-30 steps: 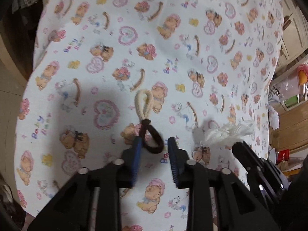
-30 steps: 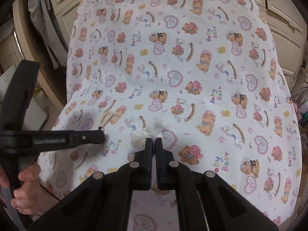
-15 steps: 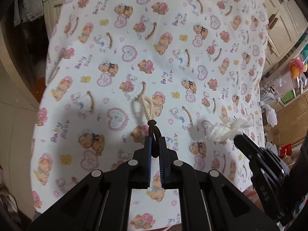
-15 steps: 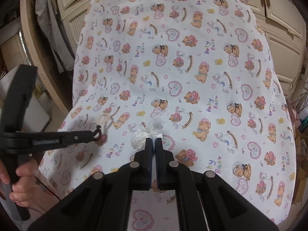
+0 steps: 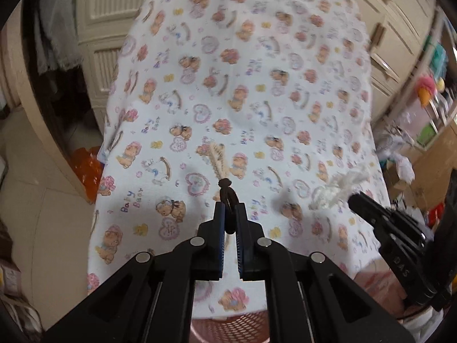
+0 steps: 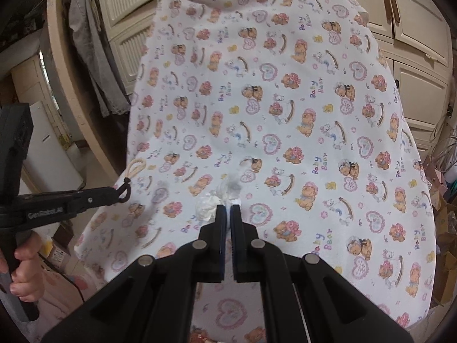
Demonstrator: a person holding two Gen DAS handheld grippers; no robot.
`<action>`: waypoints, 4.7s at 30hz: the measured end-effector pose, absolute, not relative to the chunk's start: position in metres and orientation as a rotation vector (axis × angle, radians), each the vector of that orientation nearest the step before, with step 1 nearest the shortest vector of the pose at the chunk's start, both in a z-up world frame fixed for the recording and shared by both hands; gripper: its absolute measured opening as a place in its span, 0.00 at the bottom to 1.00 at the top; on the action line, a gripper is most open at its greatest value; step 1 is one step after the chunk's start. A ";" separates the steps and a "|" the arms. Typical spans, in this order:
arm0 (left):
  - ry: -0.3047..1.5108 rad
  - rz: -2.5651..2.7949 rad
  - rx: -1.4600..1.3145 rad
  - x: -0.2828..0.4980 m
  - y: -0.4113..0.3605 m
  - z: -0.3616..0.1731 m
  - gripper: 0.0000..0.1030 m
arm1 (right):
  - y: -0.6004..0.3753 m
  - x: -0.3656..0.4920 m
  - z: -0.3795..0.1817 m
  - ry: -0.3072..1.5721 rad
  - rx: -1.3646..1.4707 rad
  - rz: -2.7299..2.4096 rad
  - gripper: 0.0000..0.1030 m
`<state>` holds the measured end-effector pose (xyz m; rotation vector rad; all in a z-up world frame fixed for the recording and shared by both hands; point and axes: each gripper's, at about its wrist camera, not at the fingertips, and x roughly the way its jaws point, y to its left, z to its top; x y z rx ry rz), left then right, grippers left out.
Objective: Collect trash
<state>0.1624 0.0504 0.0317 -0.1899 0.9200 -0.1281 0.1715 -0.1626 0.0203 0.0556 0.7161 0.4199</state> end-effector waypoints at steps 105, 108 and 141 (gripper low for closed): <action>1.089 0.010 -0.043 0.027 0.028 -0.034 0.77 | -0.178 0.063 -0.087 1.136 0.086 0.278 0.78; 0.947 0.020 -0.072 0.013 0.036 0.011 0.84 | -0.182 0.054 -0.044 1.017 0.045 0.307 0.81; 0.624 0.021 -0.072 -0.032 0.024 0.031 0.99 | -0.202 -0.019 0.014 0.669 -0.066 0.189 1.00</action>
